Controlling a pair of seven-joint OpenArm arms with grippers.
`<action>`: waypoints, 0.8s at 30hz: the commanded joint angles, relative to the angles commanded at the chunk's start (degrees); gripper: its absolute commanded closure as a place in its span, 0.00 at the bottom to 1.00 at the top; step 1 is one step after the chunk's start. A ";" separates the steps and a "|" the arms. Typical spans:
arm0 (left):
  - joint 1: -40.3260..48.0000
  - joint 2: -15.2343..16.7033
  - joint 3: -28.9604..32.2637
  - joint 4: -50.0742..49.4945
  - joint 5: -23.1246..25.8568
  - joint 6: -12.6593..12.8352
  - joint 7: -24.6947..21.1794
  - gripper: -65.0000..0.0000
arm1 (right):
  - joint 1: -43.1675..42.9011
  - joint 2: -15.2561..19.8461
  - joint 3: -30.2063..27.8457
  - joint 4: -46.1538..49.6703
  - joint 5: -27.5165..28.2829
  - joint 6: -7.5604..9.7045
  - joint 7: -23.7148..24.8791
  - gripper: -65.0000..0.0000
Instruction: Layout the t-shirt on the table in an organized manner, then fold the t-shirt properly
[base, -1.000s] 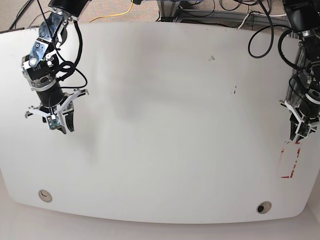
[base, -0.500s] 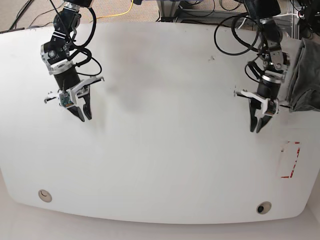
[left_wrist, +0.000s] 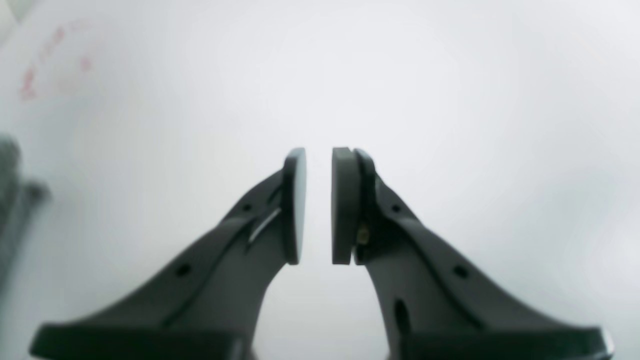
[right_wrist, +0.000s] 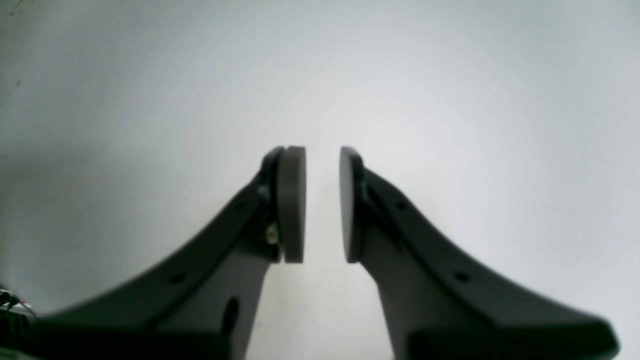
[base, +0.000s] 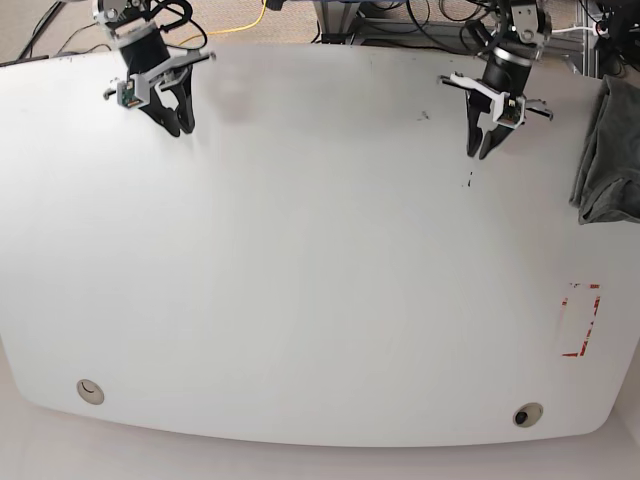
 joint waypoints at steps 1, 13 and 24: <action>1.93 0.26 0.00 0.88 0.00 0.00 0.00 0.87 | -1.41 0.00 -0.09 0.00 0.35 0.00 0.00 0.83; 27.52 1.49 0.00 8.97 0.00 0.00 -0.09 0.87 | -20.13 -3.25 -0.09 2.37 1.58 0.00 0.18 0.83; 32.88 1.14 0.09 -6.42 0.26 0.00 0.09 0.87 | -25.93 -2.99 -2.73 -6.51 1.41 0.00 0.00 0.83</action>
